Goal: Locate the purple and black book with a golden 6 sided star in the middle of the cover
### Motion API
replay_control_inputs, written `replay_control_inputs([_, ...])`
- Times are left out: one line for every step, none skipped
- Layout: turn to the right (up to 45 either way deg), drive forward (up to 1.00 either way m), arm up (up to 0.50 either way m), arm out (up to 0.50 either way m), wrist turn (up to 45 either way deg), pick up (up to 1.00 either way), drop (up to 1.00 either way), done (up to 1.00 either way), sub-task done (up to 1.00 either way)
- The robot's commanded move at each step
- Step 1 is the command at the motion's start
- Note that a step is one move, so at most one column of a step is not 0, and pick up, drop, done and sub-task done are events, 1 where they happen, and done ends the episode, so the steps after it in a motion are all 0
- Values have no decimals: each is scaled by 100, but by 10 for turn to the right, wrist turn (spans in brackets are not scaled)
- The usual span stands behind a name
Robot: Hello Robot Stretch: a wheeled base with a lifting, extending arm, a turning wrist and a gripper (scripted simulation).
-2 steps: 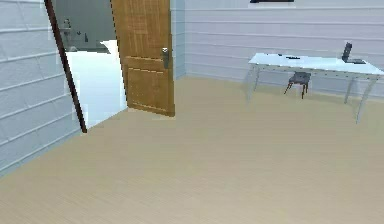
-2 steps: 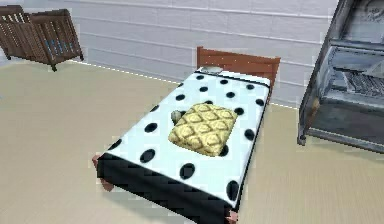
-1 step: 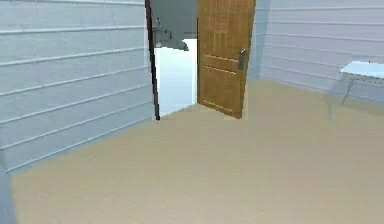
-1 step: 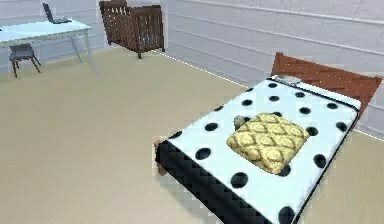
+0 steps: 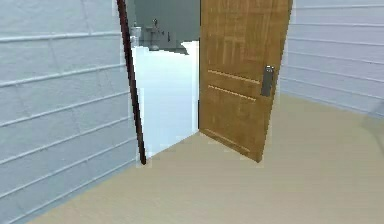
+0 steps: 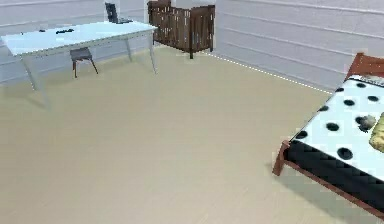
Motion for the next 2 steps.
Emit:
replay_control_inputs([0,100,0,0,0,0,0,0,0])
replay_control_inputs([-30,0,0,0,0,0,0,0,0])
